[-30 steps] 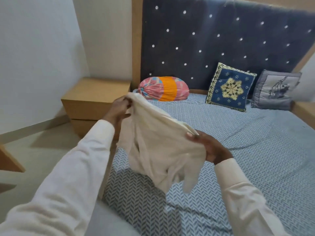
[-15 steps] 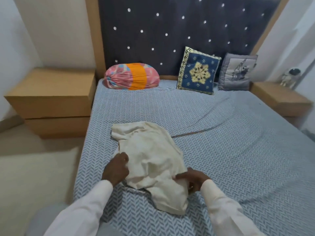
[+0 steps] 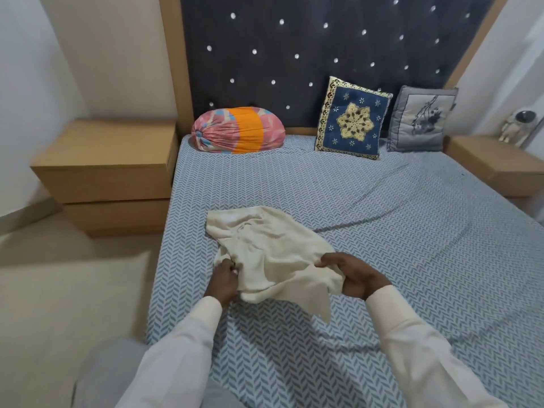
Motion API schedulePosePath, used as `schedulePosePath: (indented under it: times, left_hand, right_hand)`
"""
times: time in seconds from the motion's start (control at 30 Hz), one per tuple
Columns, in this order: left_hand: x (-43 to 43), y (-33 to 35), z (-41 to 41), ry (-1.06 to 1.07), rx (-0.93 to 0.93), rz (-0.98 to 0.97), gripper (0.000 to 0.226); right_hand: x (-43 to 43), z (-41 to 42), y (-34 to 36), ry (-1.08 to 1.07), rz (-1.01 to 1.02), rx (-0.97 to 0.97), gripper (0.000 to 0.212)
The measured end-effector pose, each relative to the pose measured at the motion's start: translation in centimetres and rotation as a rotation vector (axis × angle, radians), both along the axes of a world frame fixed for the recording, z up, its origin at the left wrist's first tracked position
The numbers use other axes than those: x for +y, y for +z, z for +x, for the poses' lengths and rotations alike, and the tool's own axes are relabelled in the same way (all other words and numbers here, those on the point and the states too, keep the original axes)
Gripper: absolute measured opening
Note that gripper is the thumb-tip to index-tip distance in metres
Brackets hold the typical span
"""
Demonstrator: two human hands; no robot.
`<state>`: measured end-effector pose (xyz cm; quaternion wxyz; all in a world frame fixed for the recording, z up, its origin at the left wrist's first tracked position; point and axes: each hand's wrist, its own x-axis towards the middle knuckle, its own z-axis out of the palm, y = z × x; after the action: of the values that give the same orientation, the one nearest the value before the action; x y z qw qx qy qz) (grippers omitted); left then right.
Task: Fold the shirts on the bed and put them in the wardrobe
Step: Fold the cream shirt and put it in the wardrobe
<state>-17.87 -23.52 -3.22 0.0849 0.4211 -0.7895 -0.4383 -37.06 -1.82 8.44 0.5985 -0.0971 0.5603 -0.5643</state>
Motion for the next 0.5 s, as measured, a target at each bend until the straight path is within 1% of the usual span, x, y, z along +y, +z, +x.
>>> schedulePosePath:
  times: [0.07, 0.13, 0.2, 0.23, 0.27, 0.3, 0.33, 0.4, 0.47, 0.5]
  left_hand:
    - [-0.4, 1.1, -0.6, 0.085, 0.138, 0.155, 0.016]
    - [-1.7, 3.0, -1.0, 0.248, 0.325, 0.237, 0.025]
    - [-3.7, 6.4, -1.4, 0.419, 0.462, 0.237, 0.024]
    - [-4.7, 8.6, -1.6, 0.455, 0.502, 0.207, 0.02]
    - [-5.7, 10.8, -1.9, 0.434, 0.516, 0.152, 0.019]
    - [-6.6, 12.9, -2.4, 0.354, 0.509, 0.082, 0.021]
    - [-7.4, 15.1, -2.7, 0.254, 0.468, 0.016, 0.025]
    - [-8.8, 17.6, -3.1, 0.077, 0.349, -0.054, 0.034]
    - [-9.8, 17.4, -2.8, -0.037, 0.212, -0.095, 0.037]
    - [-9.8, 16.5, -2.2, -0.072, 0.136, -0.132, 0.039]
  right_hand:
    - [0.1, 0.0, 0.9, 0.016, -0.046, 0.014, 0.04]
    - [0.3, -0.9, 1.5, -0.074, -0.061, 0.069, 0.042]
    - [0.9, -2.4, 2.3, -0.204, -0.069, 0.11, 0.046]
    - [1.3, -3.1, 2.7, -0.251, -0.076, 0.111, 0.045]
    - [1.8, -3.7, 3.1, -0.281, -0.09, 0.085, 0.042]
    - [2.4, -4.4, 3.2, -0.297, -0.087, 0.064, 0.04]
    - [2.7, -4.8, 3.6, -0.294, -0.08, 0.061, 0.043]
    - [3.4, -6.1, 3.3, -0.26, -0.049, 0.089, 0.049]
    - [3.5, -7.9, 1.8, -0.3, 0.068, 0.197, 0.043]
    - [3.6, -9.0, 0.3, -0.358, 0.203, 0.327, 0.041]
